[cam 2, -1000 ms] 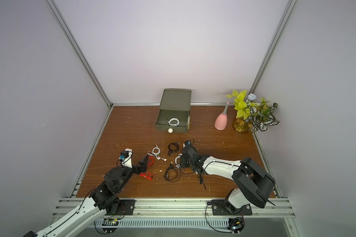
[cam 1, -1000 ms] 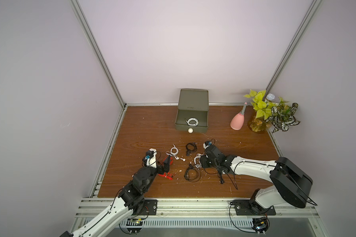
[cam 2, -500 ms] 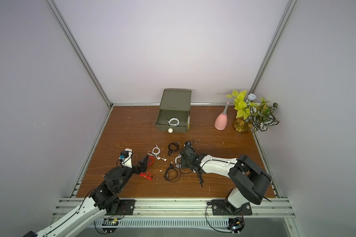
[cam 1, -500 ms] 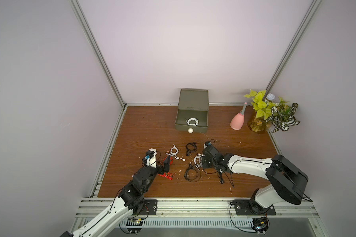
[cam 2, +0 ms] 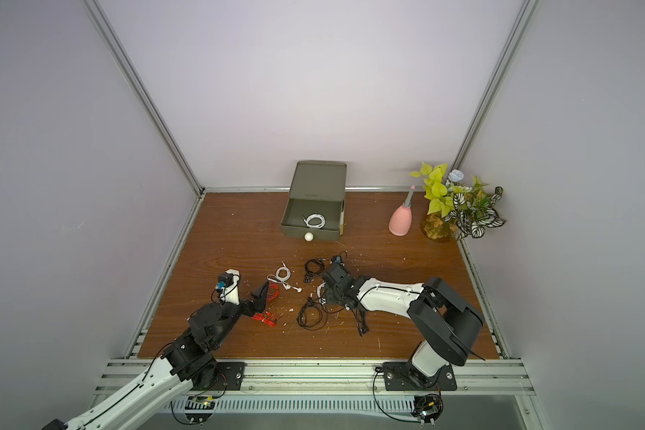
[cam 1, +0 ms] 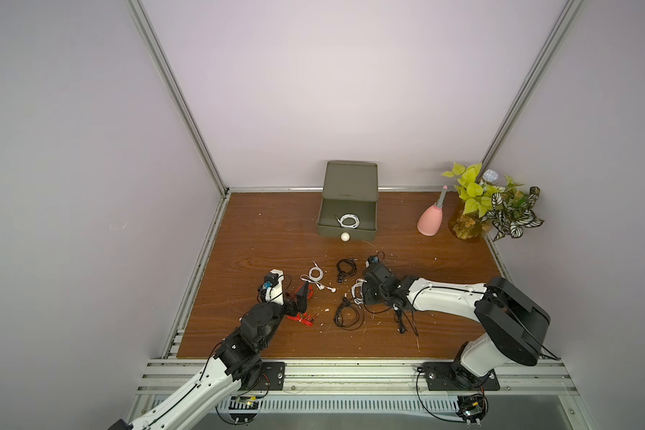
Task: Place the wired earphones into the drawer by color
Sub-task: Pick up the wired earphones from the center of the board.
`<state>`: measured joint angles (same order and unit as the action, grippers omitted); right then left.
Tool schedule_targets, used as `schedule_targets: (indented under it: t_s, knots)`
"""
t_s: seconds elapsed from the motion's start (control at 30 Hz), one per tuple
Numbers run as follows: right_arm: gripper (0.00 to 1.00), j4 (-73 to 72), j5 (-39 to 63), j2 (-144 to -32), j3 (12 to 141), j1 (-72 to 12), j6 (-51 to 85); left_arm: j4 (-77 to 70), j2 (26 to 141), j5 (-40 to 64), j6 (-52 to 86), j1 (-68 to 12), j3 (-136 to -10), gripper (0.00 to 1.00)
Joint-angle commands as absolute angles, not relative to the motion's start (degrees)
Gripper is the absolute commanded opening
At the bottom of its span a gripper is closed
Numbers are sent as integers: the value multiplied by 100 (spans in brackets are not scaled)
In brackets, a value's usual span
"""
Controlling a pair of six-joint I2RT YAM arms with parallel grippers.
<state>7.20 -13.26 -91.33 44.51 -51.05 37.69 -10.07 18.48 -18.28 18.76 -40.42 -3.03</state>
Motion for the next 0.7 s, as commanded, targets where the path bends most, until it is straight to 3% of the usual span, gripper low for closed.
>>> schedule_targets:
  t_s: [0.0, 0.13, 0.57, 0.67]
  knots:
    - [25, 1284, -1464, -9294, 4583, -5184, 3752, -994, 1785, -1868, 1872, -4080, -232, 100]
    - [24, 1435, -1607, -9256, 4596, -5218, 3786, -992, 1784, -1867, 1872, -4080, -235, 99]
    - [1, 1302, -1700, -9041, 4567, -5240, 3748, -993, 1784, -1865, 1872, -4079, -230, 99]
    - [0, 1253, -1748, -8902, 4536, -5240, 3745, -993, 1776, -1869, 1872, -4079, -241, 100]
